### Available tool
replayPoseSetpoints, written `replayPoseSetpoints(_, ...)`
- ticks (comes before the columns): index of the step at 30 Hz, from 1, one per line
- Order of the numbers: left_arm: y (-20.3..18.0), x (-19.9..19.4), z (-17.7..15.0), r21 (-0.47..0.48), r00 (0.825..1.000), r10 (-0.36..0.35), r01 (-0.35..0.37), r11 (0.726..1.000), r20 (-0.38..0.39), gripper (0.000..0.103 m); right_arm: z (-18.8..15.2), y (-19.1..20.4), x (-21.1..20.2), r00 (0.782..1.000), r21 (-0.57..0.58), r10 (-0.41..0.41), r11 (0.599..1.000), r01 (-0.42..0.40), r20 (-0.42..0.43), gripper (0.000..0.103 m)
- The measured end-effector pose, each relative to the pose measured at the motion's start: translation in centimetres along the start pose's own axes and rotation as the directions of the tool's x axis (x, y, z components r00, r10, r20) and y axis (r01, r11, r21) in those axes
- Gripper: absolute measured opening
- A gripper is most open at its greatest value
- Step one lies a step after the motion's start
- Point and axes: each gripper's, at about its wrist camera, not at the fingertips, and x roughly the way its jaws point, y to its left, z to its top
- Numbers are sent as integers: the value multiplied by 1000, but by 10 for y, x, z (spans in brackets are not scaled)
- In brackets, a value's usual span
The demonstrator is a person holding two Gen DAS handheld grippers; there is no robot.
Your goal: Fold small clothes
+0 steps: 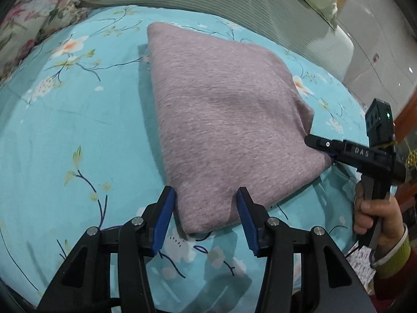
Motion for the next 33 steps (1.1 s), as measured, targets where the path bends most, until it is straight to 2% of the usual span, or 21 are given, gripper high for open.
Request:
replayPoseSetpoints(5,-2,-1,0,-23,1000,17,-18,1000,-17,50,-5,8,-6,999,-30,-43,999,43,14,32)
replayPoseSetpoints(10,-5,-18,2,-27,1000,24,-24,999,1,48,11,24,-34,996,-49,47,998,-43,80,35)
replayPoseSetpoints(15,-11,-20,5,-21,1000,25,-25,999,16,48,30,23,-4,999,-41,28,999,-27,30,33)
replayPoseSetpoints(16,-12,-20,6,-24,1000,21,-20,1000,16,48,30,22,1,1000,-40,18,999,-18,18,7)
replayPoseSetpoints(18,-14,-21,9,-21,1000,2,-2,1000,17,48,32,21,2,1000,-33,17,999,-17,25,6)
replayPoseSetpoints(21,-19,-24,12,14,999,-16,16,1000,37,48,36,24,-20,994,-62,4,998,2,107,6)
replayPoseSetpoints(22,-21,-20,13,25,999,-14,13,1000,31,48,37,23,-18,995,-66,-4,998,11,98,6)
replayPoseSetpoints(25,-21,-2,9,46,1000,25,-25,999,-8,48,32,13,9,1000,-57,-20,998,20,0,7)
replayPoseSetpoints(27,-21,-1,8,52,1000,31,-31,998,-5,48,28,8,14,1000,-41,-13,999,13,-12,8)
replayPoseSetpoints(30,-17,-13,8,31,1000,-1,1,1000,-2,48,28,7,-4,1000,-2,-11,1000,11,19,11)
replayPoseSetpoints(33,-15,-27,8,23,999,-27,27,999,18,48,29,27,-38,995,-55,-7,998,13,103,12)
